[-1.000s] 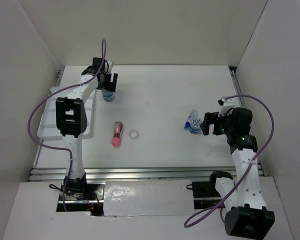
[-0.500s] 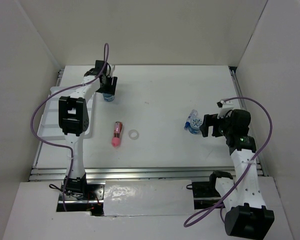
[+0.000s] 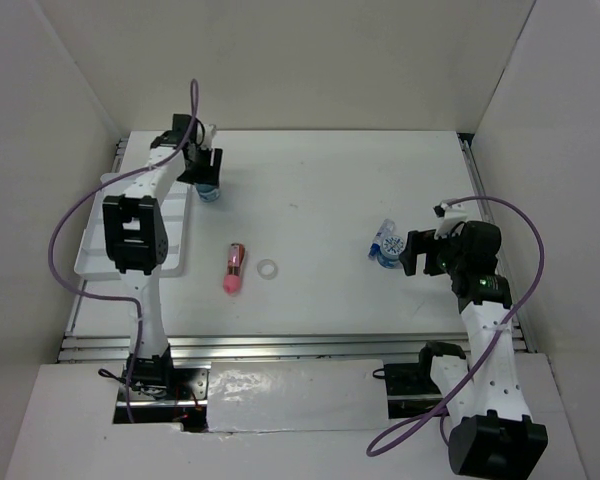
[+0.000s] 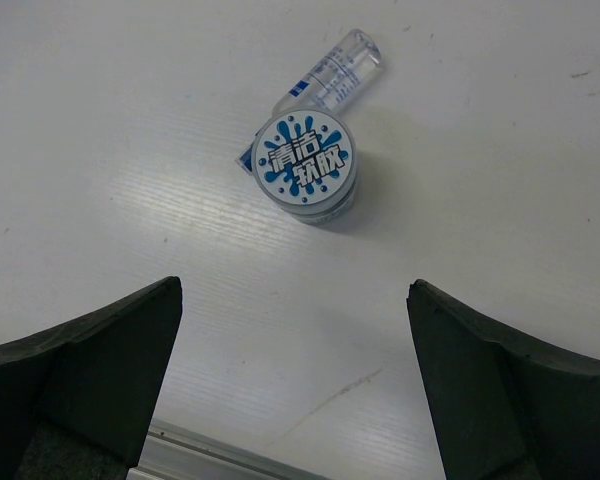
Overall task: Sort the stationery into containers
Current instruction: Pick up the stationery from the center of the board, then place the stationery in the storage box, then pick up the stationery from the center of the board.
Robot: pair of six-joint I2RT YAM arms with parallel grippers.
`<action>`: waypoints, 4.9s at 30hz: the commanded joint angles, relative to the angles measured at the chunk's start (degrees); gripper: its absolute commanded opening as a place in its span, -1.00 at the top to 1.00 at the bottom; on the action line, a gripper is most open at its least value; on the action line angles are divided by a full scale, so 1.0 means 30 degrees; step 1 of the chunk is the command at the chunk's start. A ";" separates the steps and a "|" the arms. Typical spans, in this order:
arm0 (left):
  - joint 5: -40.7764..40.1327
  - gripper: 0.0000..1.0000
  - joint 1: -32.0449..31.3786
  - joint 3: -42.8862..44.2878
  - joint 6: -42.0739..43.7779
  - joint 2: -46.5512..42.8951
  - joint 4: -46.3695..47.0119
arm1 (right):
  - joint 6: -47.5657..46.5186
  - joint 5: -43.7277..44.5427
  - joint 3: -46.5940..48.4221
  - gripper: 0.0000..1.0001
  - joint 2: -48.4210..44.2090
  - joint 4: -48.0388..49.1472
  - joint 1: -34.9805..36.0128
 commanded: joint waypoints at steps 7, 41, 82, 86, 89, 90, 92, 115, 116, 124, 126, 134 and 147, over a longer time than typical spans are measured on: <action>0.1783 0.58 0.5511 0.2290 0.2190 -0.3979 -0.2307 | -0.0109 -0.0235 -0.0316 -1.00 -0.0299 0.1062 -0.0052; 0.2603 0.62 0.8889 0.5953 0.2484 0.1411 -0.2045 | -0.0168 0.0146 -0.0579 -1.00 0.0140 0.1297 -0.0081; 0.1900 -0.33 0.7922 0.5308 0.2630 0.3315 -0.1048 | -0.0080 0.0497 -0.0638 -1.00 0.0403 0.1502 -0.0168; 0.2193 -0.52 0.7951 0.5045 0.2280 0.2351 -0.0757 | -0.0022 0.0556 -0.0697 -1.00 0.0286 0.1561 -0.0256; 0.2807 -0.99 0.7951 0.4956 0.2133 0.1237 -0.0697 | 0.0008 0.0498 -0.0697 -1.00 0.0140 0.1561 -0.0315; 0.3157 -0.99 0.7922 0.5014 0.2161 0.1032 -0.0871 | 0.0037 0.0468 -0.0696 -1.00 0.0111 0.1532 -0.0315; 0.3248 -0.99 0.7747 0.5482 0.2249 0.0475 -0.1193 | 0.0008 0.0439 -0.0667 -1.00 -0.0035 0.1473 -0.0344; 0.5299 -0.99 0.6340 -0.2245 0.2396 -0.7729 -0.1109 | -0.1663 0.2135 0.4137 -1.00 0.9277 -0.0492 0.2377; 0.5386 -0.99 0.6369 -0.2454 0.2425 -0.7875 -0.1049 | -0.1430 0.2283 0.4283 -1.00 0.9947 -0.0374 0.2641; 0.5652 -0.99 0.6340 -0.3393 0.2835 -0.8051 -0.1195 | -0.0755 0.3660 0.5162 -1.00 1.2794 0.0768 0.4547; 0.5622 -0.99 0.6369 -0.3481 0.2865 -0.8023 -0.1107 | -0.0637 0.4216 0.5280 -1.00 1.3116 0.1120 0.4665; 0.5563 -0.99 0.6398 -0.3803 0.2923 -0.7906 -0.0902 | -0.0665 0.4921 0.5661 -0.78 1.4494 0.1239 0.5046; 0.6235 -0.99 0.6955 -0.3452 0.3128 -0.7935 -0.1429 | -0.3214 0.4601 0.8555 0.40 0.9399 -0.4500 0.5075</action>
